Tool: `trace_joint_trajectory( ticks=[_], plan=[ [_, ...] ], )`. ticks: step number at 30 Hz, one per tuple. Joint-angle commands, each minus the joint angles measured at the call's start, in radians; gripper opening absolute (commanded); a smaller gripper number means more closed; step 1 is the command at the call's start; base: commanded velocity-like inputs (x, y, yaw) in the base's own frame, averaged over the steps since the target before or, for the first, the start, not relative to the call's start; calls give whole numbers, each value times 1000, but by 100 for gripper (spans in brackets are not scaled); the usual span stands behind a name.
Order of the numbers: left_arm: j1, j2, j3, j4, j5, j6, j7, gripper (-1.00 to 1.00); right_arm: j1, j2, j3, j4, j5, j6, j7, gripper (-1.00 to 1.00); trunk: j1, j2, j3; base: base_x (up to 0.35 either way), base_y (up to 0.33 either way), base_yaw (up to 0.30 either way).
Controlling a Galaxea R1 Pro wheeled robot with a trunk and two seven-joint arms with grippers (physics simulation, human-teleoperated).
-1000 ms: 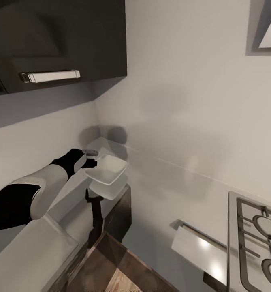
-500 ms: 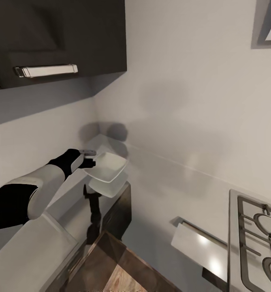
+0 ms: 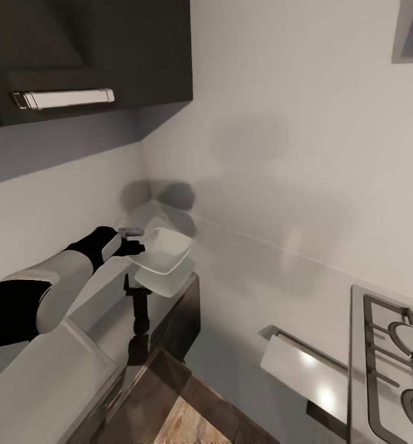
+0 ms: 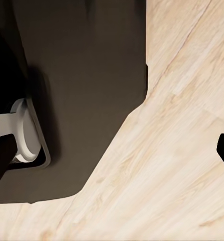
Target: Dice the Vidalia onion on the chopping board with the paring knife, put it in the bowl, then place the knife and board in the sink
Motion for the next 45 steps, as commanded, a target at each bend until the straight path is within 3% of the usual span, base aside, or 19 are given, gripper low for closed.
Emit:
trace_joint_trajectory(
  ticks=[1, 28, 29, 45],
  plan=[
    [0, 1, -8, -2, 10, 5, 2, 100, -1, 0, -8, 1, 10, -3, -4, 100, 0, -1, -3, 0, 0, 0],
    [0, 1, -8, -1, 11, 5, 2, 100, -1, 0, -8, 0, 10, -5, -4, 100, 0, -1, -38, 0, 0, 0],
    [0, 1, -8, -1, 11, 5, 2, -100, -1, 0, -8, 0, 10, -5, -4, 100, 0, -1, -38, 0, 0, 0],
    [-1, 1, -8, -6, 11, 6, 3, -100, -1, 0, -8, 0, 10, -3, -4, 100, 0, -1, -38, 0, 0, 0]
  ],
)
